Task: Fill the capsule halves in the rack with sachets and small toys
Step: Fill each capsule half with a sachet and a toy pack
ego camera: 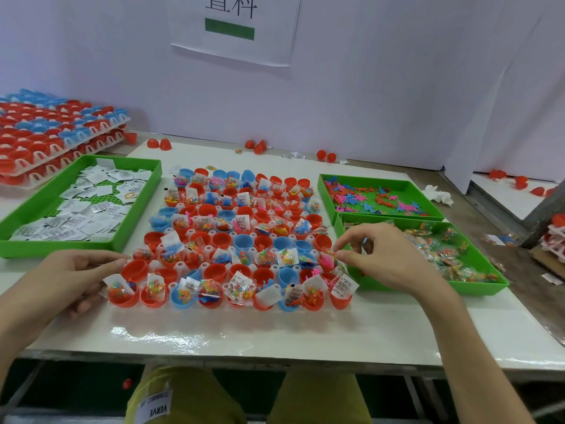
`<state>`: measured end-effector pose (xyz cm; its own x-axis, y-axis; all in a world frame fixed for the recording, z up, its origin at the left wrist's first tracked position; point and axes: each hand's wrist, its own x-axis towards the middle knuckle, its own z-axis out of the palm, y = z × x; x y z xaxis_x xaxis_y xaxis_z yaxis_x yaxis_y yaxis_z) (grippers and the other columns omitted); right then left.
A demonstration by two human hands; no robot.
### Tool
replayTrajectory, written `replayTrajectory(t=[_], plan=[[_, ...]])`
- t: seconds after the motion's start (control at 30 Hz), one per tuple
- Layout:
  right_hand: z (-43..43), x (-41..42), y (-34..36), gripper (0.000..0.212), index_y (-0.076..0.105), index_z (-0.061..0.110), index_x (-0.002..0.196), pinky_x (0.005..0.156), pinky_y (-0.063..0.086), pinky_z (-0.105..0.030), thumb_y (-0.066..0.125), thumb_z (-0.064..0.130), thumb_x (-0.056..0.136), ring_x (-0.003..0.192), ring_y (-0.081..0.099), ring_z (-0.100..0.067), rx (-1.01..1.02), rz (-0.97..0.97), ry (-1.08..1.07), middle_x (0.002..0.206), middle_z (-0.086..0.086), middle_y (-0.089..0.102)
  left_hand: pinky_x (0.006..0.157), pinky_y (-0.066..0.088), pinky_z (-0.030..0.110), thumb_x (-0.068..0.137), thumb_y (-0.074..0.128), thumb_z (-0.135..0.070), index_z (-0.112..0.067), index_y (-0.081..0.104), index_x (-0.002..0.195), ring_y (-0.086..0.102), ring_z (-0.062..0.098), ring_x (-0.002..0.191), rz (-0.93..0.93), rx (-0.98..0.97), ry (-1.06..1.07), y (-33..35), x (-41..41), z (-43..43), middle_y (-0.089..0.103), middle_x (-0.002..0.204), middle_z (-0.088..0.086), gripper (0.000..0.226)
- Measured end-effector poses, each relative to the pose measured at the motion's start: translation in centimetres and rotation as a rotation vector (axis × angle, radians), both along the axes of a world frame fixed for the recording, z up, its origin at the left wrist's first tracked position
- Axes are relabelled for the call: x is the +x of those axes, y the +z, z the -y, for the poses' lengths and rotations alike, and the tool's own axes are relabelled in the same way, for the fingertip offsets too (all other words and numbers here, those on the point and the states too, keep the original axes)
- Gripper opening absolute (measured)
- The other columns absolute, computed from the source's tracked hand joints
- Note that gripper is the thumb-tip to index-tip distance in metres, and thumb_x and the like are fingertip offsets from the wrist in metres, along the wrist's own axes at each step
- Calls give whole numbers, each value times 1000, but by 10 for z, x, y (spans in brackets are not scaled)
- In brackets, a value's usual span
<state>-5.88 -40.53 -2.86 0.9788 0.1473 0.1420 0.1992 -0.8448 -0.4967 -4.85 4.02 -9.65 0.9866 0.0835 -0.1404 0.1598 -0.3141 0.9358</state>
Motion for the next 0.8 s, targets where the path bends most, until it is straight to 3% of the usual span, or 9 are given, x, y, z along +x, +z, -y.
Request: replayTrajectory(t=[0.47,0.8], plan=[[-10,7,3,20,68,37,68,52,38,-14,77,33,85,55,49,0,-42,-57,6,66,6,60,39,29,13,92,63,-26,-39,77,87,36,16,31,10,-6,-6,5,-3,4,57,69,24,20],[-16,12,3,26,68,35,62,47,38,-12,81,22,80,48,46,-1,-36,-71,15,52,9,56,38,27,13,93,62,-26,-38,77,86,35,16,31,9,-6,-9,5,-2,5,52,63,22,21]])
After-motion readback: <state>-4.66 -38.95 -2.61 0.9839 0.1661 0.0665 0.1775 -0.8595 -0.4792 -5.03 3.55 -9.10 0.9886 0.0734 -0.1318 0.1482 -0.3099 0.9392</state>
